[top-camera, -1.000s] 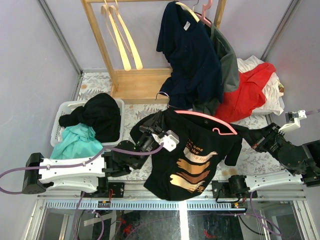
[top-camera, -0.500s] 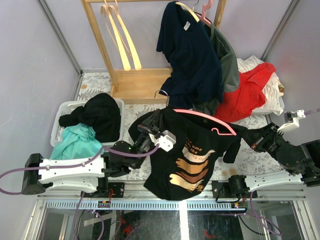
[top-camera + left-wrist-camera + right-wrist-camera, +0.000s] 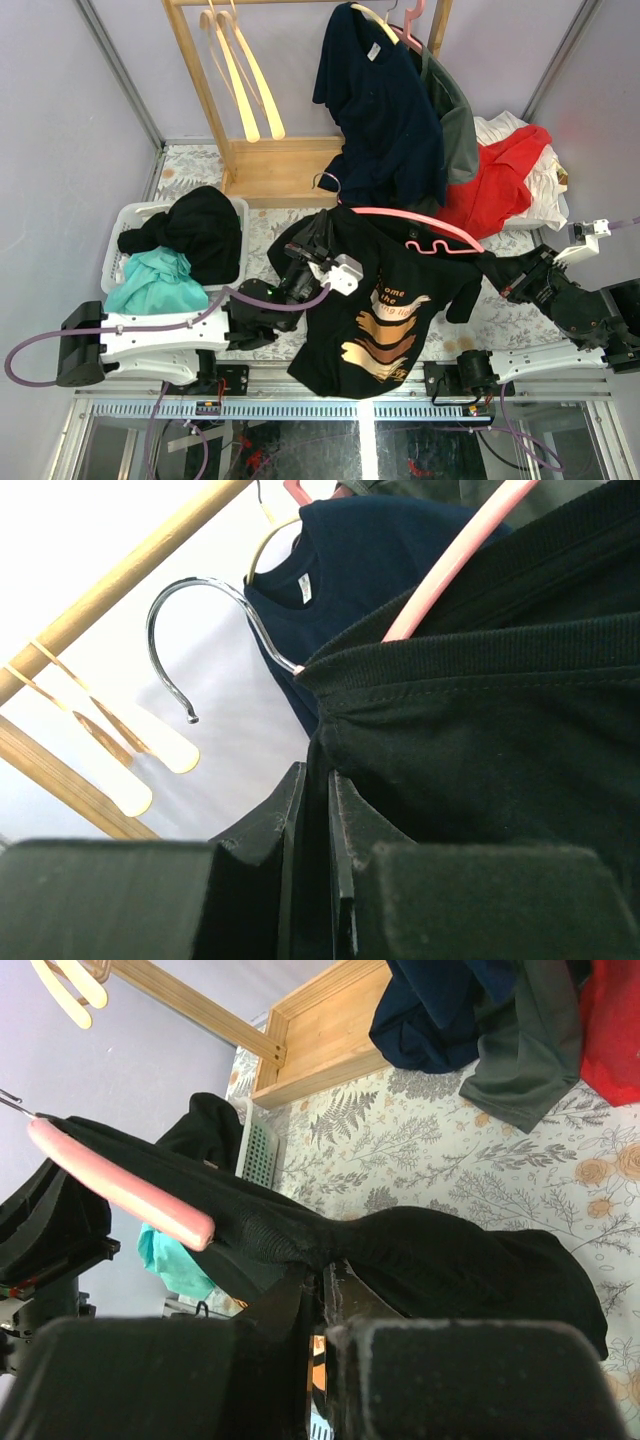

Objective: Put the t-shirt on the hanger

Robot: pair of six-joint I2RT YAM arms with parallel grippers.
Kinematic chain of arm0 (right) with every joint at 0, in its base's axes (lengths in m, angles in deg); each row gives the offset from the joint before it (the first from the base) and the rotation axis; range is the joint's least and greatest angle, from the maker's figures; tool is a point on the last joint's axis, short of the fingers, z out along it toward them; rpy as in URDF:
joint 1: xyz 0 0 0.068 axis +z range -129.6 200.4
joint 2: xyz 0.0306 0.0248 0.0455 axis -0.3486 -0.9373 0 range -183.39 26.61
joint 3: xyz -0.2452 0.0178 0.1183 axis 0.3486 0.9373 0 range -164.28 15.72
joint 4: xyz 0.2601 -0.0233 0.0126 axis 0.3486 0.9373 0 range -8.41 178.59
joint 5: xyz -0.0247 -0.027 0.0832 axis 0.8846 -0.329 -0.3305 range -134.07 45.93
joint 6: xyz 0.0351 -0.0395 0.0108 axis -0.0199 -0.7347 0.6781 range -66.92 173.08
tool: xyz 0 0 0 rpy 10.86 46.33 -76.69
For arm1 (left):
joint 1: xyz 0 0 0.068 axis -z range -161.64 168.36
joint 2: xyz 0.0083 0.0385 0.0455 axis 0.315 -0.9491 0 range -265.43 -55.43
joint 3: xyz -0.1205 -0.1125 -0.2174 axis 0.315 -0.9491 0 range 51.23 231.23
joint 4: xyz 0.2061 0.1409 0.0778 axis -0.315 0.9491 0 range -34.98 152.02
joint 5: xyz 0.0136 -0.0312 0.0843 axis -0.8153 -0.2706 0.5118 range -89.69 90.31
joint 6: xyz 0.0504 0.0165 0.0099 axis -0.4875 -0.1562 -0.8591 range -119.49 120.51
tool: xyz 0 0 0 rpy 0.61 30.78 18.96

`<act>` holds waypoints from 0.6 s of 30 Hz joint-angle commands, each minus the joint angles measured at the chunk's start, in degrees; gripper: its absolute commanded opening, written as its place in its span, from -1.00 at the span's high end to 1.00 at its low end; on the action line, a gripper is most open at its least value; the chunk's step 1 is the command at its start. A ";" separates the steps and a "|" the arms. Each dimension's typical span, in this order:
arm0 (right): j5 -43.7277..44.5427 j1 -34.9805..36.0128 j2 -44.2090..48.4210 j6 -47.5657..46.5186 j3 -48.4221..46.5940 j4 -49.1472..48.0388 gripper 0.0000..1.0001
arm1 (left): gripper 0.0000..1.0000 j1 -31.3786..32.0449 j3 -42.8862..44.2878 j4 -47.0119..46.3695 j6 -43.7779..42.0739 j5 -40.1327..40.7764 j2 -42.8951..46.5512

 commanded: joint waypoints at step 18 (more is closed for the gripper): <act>7.37 23.04 -1.42 -3.70 -5.29 -1.93 1.00 | 1.00 -1.64 -2.93 -11.05 -5.31 9.23 2.89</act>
